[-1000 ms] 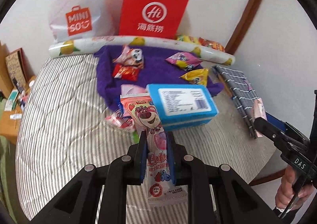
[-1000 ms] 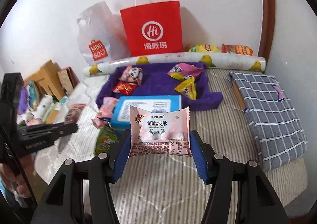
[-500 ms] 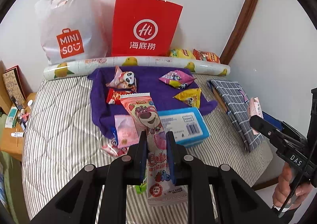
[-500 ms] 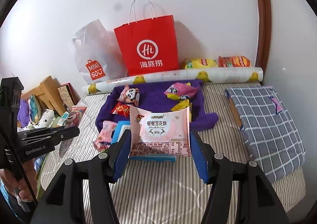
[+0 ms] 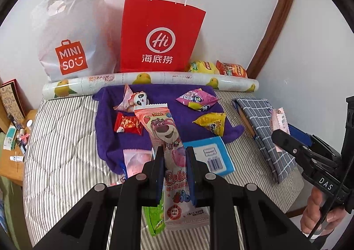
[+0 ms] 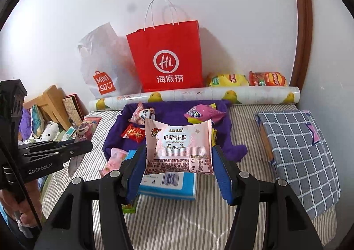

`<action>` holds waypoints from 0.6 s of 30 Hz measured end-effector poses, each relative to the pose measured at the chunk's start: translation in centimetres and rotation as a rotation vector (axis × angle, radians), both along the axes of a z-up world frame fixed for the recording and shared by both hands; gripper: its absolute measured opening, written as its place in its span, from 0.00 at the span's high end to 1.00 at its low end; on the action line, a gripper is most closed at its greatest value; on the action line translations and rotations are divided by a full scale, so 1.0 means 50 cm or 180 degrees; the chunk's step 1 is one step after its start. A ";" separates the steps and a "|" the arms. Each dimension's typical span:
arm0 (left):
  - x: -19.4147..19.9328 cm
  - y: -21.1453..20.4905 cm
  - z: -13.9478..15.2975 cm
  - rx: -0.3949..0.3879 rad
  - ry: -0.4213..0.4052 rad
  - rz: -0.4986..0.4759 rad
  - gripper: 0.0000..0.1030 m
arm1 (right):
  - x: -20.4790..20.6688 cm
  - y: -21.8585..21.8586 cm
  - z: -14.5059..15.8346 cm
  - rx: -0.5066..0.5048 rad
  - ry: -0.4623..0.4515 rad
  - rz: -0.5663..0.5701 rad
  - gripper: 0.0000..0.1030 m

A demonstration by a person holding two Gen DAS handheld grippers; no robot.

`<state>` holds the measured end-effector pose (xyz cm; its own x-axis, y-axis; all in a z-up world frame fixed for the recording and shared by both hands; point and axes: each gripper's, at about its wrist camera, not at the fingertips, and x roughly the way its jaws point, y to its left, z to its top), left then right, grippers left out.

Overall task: Organize snacks
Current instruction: 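Carry the Lotso stick snack and the pink packet over the purple towel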

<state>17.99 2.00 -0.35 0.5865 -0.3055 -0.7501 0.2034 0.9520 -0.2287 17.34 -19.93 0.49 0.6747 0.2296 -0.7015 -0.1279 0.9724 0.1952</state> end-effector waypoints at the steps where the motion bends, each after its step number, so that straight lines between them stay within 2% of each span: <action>1: 0.007 -0.001 0.001 -0.0001 0.0000 0.0003 0.83 | 0.008 0.000 0.001 -0.0003 -0.0006 0.0007 0.44; 14: 0.093 0.007 0.005 -0.0005 -0.0047 0.0132 0.83 | 0.111 0.015 0.022 -0.0090 -0.0151 0.0123 0.44; 18: 0.123 0.017 0.006 -0.0023 -0.0059 0.0215 0.83 | 0.155 0.013 0.018 0.0026 -0.0114 0.0214 0.44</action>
